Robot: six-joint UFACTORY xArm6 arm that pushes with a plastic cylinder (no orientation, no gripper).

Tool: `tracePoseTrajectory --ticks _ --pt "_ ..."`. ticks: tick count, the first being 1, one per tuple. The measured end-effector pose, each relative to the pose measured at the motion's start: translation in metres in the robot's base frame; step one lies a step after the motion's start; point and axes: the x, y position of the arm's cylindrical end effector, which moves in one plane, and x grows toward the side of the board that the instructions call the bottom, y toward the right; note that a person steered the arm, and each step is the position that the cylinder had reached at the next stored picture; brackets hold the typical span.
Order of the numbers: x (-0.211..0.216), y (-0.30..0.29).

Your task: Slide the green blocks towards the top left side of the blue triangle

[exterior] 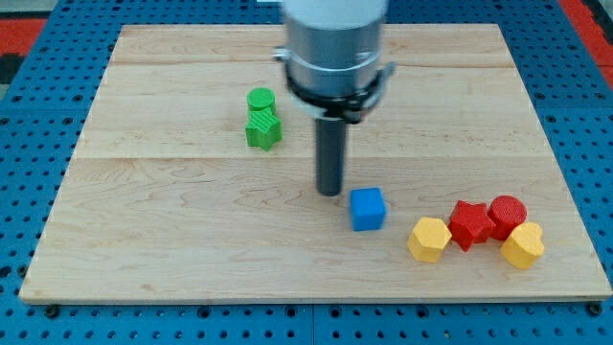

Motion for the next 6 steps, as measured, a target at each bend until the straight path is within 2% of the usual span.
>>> tracePoseTrajectory --ticks 1,2,4,5,6 --pt "-0.027 -0.073" --pt "-0.102 -0.080" --pt "-0.197 -0.097" --pt "-0.204 -0.035" --pt "-0.152 0.059"
